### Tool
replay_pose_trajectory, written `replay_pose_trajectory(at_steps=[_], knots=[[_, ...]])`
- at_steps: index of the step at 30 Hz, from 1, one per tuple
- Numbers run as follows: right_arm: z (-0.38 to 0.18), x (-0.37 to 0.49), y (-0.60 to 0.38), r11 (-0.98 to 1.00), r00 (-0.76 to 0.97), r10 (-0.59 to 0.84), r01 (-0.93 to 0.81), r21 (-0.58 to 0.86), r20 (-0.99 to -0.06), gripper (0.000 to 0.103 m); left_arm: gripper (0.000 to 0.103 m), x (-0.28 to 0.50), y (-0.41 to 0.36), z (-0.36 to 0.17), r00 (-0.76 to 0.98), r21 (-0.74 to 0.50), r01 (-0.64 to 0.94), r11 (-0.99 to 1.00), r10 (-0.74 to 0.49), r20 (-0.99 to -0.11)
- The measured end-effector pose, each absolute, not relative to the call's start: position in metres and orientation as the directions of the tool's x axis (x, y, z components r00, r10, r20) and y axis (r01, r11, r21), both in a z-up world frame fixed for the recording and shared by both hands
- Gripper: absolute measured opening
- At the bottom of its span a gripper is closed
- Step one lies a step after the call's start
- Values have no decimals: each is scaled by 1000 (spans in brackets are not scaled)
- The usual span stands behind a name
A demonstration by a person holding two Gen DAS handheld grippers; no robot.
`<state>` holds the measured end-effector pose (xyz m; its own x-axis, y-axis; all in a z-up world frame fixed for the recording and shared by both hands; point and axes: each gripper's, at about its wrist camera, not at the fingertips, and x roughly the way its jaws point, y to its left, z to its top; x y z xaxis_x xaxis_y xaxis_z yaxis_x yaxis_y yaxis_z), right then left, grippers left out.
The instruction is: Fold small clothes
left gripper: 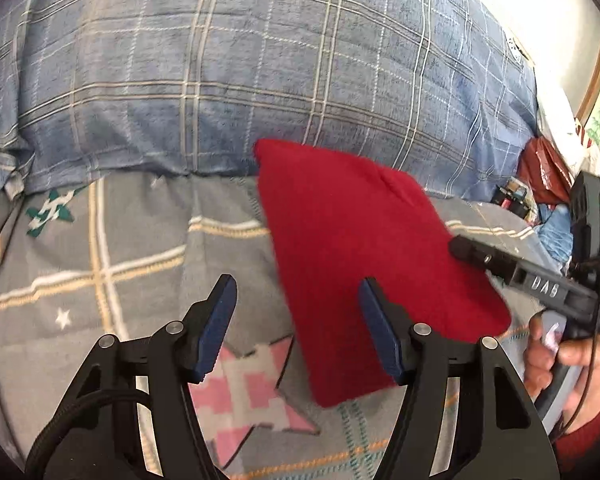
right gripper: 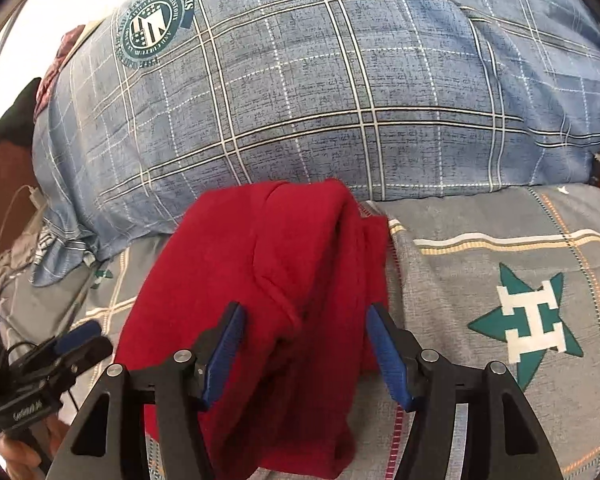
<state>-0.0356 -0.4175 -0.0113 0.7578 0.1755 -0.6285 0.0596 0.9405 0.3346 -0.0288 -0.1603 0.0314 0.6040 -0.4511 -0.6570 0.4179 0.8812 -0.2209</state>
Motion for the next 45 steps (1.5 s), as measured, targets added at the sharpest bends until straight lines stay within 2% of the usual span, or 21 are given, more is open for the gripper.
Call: replay_pose_trajectory(at_steps=[2, 5, 6, 7, 10, 11, 14, 18, 19, 20, 22, 26, 28, 30, 34, 38, 40, 41, 43, 44, 45], knots=[[-13, -34, -418, 943, 760, 169, 62, 328, -628, 65, 64, -23, -171, 33, 597, -225, 438, 870, -469, -651], [-22, -23, -422, 922, 750, 206, 67, 381, -628, 65, 64, -17, -182, 26, 585, -204, 454, 867, -463, -666], [-26, -19, -422, 916, 745, 218, 67, 396, -630, 51, 65, -15, -185, 22, 580, -204, 458, 865, -465, -669], [-26, -17, -421, 918, 747, 218, 61, 392, -628, 29, 68, -15, -186, 19, 580, -205, 459, 865, -466, -668], [-14, -22, -403, 963, 772, 145, 33, 266, -619, 25, 78, -17, -184, 17, 612, -172, 440, 881, -434, -661], [-9, -27, -395, 980, 778, 107, 22, 197, -620, 24, 78, -18, -184, 17, 614, -170, 439, 882, -433, -659], [-7, -32, -393, 989, 777, 64, 34, 142, -627, 20, 78, -18, -185, 15, 602, -184, 436, 881, -438, -668], [-17, -29, -394, 989, 763, 69, 33, 146, -643, 19, 78, -24, -188, 14, 618, -148, 446, 883, -423, -662], [-16, -30, -395, 987, 771, 77, 30, 157, -633, 22, 78, -24, -189, 15, 623, -140, 446, 884, -419, -661], [-15, -30, -397, 982, 778, 101, 20, 186, -620, 26, 78, -25, -189, 15, 625, -137, 446, 885, -417, -660], [-12, -33, -408, 958, 788, 169, 11, 288, -592, 48, 78, -24, -188, 15, 622, -141, 443, 885, -417, -663], [-9, -34, -413, 944, 802, 171, 33, 329, -573, 52, 78, -23, -188, 14, 616, -152, 444, 883, -424, -664], [-9, -31, -412, 951, 799, 145, 51, 306, -584, 74, 78, -23, -187, 14, 613, -156, 446, 881, -428, -664], [-13, -28, -416, 945, 800, 126, 83, 316, -587, 84, 78, -21, -187, 14, 603, -170, 448, 878, -437, -667], [-30, -16, -433, 913, 756, 149, 143, 383, -637, 92, 78, -10, -184, 12, 550, -251, 450, 857, -488, -678], [-48, -7, -451, 819, 746, 313, 100, 565, -587, 92, 79, 6, -192, 5, 493, -310, 473, 825, -540, -682], [-52, 1, -447, 819, 737, 342, 71, 569, -583, 89, 82, 11, -196, 1, 476, -335, 471, 816, -555, -682], [-51, 2, -443, 837, 742, 325, 63, 544, -586, 85, 82, 14, -198, -2, 467, -352, 467, 811, -564, -681], [-48, 3, -433, 865, 743, 309, 39, 500, -594, 67, 81, 16, -199, -2, 462, -363, 466, 807, -572, -678], [-44, 1, -429, 880, 752, 289, 34, 473, -593, 62, 78, 16, -198, -1, 460, -365, 468, 805, -575, -677], [-37, -2, -423, 902, 762, 266, 21, 432, -591, 53, 70, 13, -196, 3, 462, -364, 474, 802, -578, -673]])
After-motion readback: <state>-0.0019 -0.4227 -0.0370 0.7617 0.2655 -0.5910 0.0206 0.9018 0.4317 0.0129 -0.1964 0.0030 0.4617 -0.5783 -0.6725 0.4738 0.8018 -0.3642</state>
